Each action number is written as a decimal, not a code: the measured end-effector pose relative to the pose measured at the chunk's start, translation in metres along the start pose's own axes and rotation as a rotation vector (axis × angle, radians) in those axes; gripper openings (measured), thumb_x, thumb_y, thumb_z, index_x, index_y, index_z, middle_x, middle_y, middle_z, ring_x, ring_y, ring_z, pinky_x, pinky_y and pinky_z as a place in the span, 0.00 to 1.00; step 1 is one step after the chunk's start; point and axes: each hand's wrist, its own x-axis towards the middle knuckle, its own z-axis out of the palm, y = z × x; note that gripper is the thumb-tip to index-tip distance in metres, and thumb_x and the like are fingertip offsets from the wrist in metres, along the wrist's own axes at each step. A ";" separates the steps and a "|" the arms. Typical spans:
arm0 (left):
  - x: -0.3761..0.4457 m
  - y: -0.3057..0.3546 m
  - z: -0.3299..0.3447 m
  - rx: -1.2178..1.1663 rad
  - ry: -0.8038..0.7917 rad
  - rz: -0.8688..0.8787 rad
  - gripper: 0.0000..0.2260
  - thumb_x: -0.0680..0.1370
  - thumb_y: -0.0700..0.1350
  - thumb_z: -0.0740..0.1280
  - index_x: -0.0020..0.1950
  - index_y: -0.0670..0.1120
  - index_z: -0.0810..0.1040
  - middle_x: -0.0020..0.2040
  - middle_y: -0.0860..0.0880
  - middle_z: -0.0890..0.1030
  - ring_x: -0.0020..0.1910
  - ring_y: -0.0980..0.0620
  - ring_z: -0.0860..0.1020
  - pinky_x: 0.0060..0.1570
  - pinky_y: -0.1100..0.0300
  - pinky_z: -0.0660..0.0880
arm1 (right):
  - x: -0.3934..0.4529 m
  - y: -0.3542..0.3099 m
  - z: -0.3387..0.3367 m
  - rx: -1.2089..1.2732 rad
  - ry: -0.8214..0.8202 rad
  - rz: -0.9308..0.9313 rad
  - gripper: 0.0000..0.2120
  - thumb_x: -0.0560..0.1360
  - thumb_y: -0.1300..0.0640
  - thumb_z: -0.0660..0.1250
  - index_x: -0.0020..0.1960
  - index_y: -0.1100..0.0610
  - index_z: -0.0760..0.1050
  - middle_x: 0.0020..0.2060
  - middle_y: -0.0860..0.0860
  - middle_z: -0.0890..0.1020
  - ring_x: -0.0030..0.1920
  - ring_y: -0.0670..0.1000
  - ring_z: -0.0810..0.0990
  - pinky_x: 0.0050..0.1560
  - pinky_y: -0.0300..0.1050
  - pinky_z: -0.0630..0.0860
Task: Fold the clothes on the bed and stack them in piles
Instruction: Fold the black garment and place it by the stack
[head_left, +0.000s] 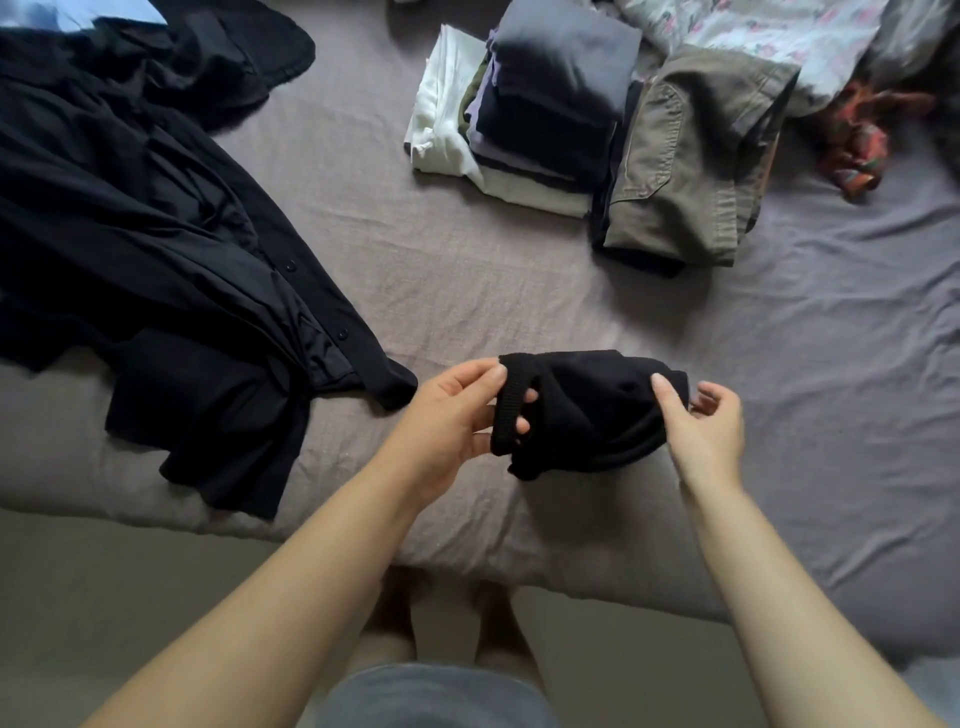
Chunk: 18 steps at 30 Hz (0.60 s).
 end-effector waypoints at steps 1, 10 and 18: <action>0.000 0.001 0.004 0.014 -0.028 -0.004 0.09 0.82 0.42 0.59 0.54 0.45 0.79 0.42 0.50 0.84 0.34 0.54 0.80 0.36 0.61 0.79 | -0.010 0.006 0.004 0.010 0.084 -0.041 0.19 0.73 0.46 0.71 0.56 0.58 0.74 0.50 0.54 0.80 0.52 0.53 0.79 0.56 0.47 0.74; 0.005 -0.003 0.029 0.008 -0.062 -0.039 0.13 0.81 0.36 0.59 0.65 0.39 0.73 0.50 0.45 0.84 0.41 0.51 0.83 0.41 0.60 0.80 | -0.078 0.029 0.070 0.676 -0.612 0.618 0.16 0.79 0.42 0.59 0.58 0.51 0.77 0.53 0.51 0.81 0.57 0.49 0.77 0.51 0.43 0.74; -0.004 0.015 0.026 0.187 -0.060 0.007 0.11 0.79 0.37 0.62 0.61 0.41 0.75 0.48 0.46 0.85 0.42 0.54 0.83 0.52 0.61 0.78 | -0.056 0.023 0.056 0.413 -0.319 0.380 0.28 0.71 0.55 0.75 0.67 0.57 0.68 0.60 0.49 0.73 0.61 0.49 0.73 0.55 0.41 0.71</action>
